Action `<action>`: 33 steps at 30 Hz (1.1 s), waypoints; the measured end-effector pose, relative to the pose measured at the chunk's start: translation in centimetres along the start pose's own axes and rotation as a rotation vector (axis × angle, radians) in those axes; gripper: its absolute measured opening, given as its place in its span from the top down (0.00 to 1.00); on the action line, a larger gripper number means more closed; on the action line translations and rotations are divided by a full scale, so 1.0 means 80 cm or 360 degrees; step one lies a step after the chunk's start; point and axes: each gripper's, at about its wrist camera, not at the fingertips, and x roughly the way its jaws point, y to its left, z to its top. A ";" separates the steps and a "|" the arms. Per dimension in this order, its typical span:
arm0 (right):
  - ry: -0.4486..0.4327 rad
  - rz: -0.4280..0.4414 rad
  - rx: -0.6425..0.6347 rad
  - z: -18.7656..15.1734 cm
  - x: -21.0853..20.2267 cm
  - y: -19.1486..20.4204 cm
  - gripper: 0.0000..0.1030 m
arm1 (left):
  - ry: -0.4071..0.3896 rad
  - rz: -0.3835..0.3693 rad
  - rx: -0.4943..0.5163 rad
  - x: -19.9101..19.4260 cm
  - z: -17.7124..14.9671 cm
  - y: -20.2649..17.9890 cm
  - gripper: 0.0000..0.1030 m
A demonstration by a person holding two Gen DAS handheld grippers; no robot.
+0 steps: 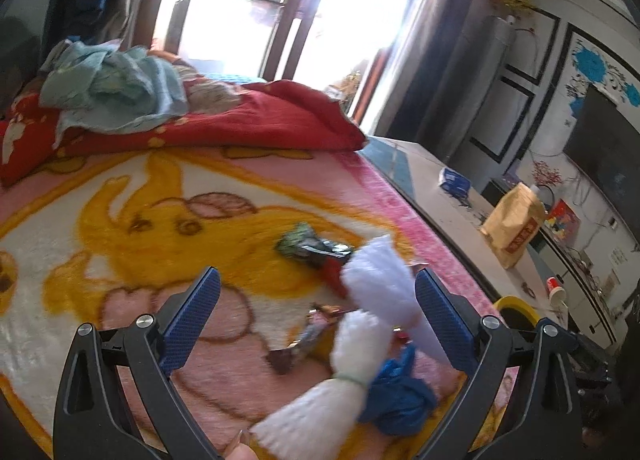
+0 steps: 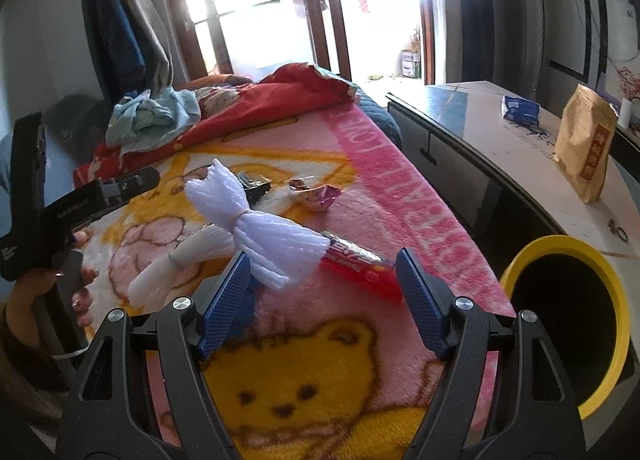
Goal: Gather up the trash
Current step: 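Return both open grippers to the pile and close the right gripper on the blue cloth, then close the left gripper on the small white foam mesh sleeve while the right grasps the large mesh sleeve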
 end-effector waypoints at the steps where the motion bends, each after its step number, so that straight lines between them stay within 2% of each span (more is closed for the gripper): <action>1: 0.0001 0.0001 -0.0008 0.001 0.003 0.002 0.35 | 0.0009 0.0021 -0.0008 0.000 -0.001 0.007 0.08; 9: 0.0032 0.0031 -0.0102 0.015 0.030 0.016 0.35 | 0.0105 0.0061 -0.0041 0.010 -0.007 0.039 0.10; 10: 0.0038 0.0033 -0.0122 0.016 0.033 0.019 0.35 | 0.0132 0.0050 -0.0048 0.011 -0.009 0.043 0.17; 12: 0.0059 0.0045 -0.0151 0.016 0.041 0.024 0.35 | 0.0163 0.0018 -0.0061 0.012 -0.014 0.046 0.23; 15: 0.0101 0.0059 -0.0190 0.012 0.053 0.033 0.39 | 0.0210 -0.0019 -0.0006 0.009 -0.025 0.041 0.29; 19: 0.0150 0.0059 -0.0261 0.002 0.066 0.045 0.46 | 0.0282 -0.0099 0.0029 0.003 -0.044 0.036 0.33; 22: 0.0188 0.0023 -0.0318 -0.006 0.077 0.050 0.54 | 0.0324 -0.0131 0.0077 0.001 -0.056 0.031 0.34; 24: 0.0219 0.0010 -0.0334 -0.010 0.082 0.049 0.72 | 0.0354 -0.0149 0.0092 0.002 -0.064 0.027 0.34; 27: 0.0257 0.0026 -0.0313 -0.015 0.086 0.046 0.92 | 0.0395 -0.0170 0.0127 0.003 -0.077 0.021 0.34; 29: 0.0251 0.0051 -0.0283 -0.015 0.083 0.042 0.99 | 0.0413 -0.0169 0.0176 0.004 -0.084 0.014 0.37; 30: 0.0243 0.0069 -0.0258 -0.014 0.080 0.040 0.99 | 0.0425 -0.0166 0.0200 0.006 -0.087 0.011 0.44; 33: 0.0203 0.0117 -0.0206 -0.009 0.070 0.036 0.99 | 0.0454 -0.0184 0.0217 0.007 -0.093 0.008 0.56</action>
